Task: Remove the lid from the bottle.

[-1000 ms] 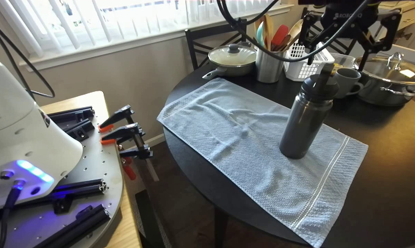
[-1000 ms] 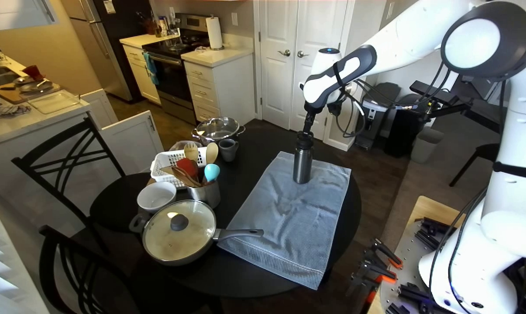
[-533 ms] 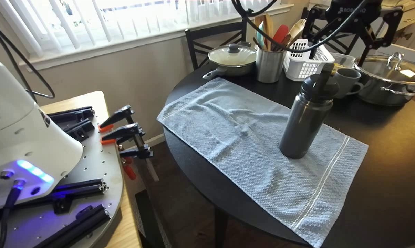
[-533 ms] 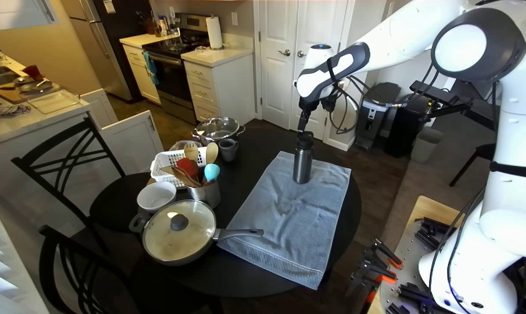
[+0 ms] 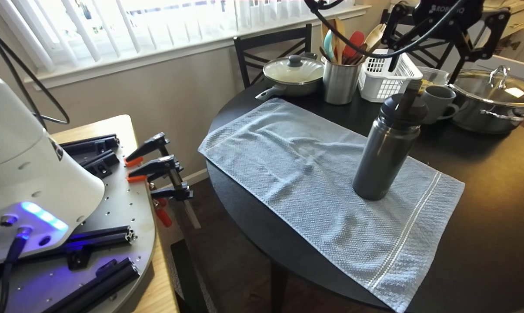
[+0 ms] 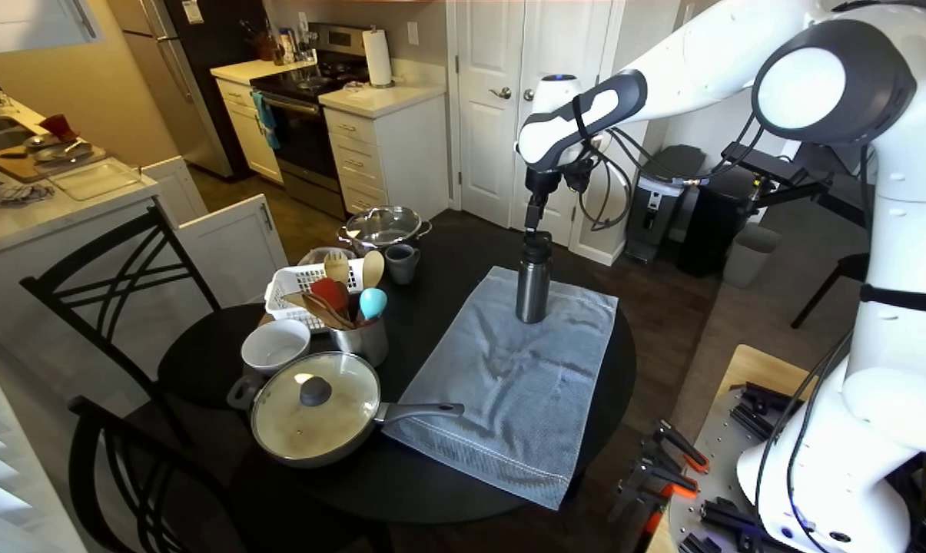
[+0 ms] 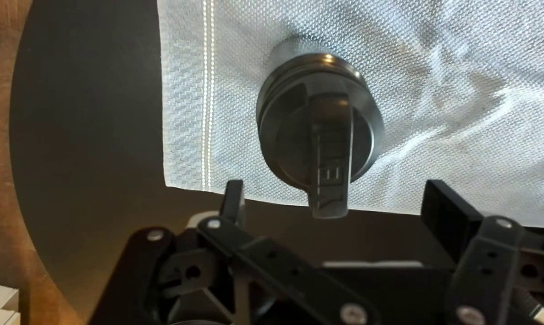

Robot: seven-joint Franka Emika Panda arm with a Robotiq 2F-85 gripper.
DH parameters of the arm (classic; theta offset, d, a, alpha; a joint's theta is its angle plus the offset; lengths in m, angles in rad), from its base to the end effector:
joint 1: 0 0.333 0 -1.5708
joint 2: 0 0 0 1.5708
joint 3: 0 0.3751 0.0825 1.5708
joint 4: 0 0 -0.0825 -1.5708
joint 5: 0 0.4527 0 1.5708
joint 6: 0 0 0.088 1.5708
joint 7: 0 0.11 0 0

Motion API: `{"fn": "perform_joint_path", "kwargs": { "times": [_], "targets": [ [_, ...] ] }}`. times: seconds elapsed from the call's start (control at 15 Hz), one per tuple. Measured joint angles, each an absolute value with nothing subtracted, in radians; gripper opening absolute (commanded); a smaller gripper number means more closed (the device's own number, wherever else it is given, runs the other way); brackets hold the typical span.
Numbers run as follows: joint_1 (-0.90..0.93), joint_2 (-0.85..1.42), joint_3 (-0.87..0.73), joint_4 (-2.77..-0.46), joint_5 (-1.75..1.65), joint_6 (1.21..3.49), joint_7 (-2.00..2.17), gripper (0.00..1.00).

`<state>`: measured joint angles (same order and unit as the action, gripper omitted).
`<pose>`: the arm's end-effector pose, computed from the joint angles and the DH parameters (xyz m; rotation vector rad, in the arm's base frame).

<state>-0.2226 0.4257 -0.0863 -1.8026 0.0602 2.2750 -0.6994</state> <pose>0.6993 -0.2159 0.3244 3.0763 0.5616 0.0753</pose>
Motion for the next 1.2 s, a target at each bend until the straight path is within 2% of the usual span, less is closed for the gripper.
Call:
{"fn": "perform_joint_path", "kwargs": {
  "times": [0.27,0.33,0.4,0.53,1.13,1.2],
  "targets": [
    [-0.223,0.451,-0.079,-1.799,0.060,2.271,-0.699,1.00],
    [-0.223,0.455,-0.078,-1.797,0.060,2.271,-0.699,0.97],
    [-0.223,0.459,-0.078,-1.795,0.060,2.271,-0.699,0.74],
    [-0.223,0.462,-0.078,-1.791,0.060,2.271,-0.699,0.70],
    [-0.225,0.469,-0.077,-1.763,0.059,2.266,-0.699,0.11],
    [-0.227,0.469,-0.077,-1.759,0.058,2.266,-0.700,0.07]
  ]
}}
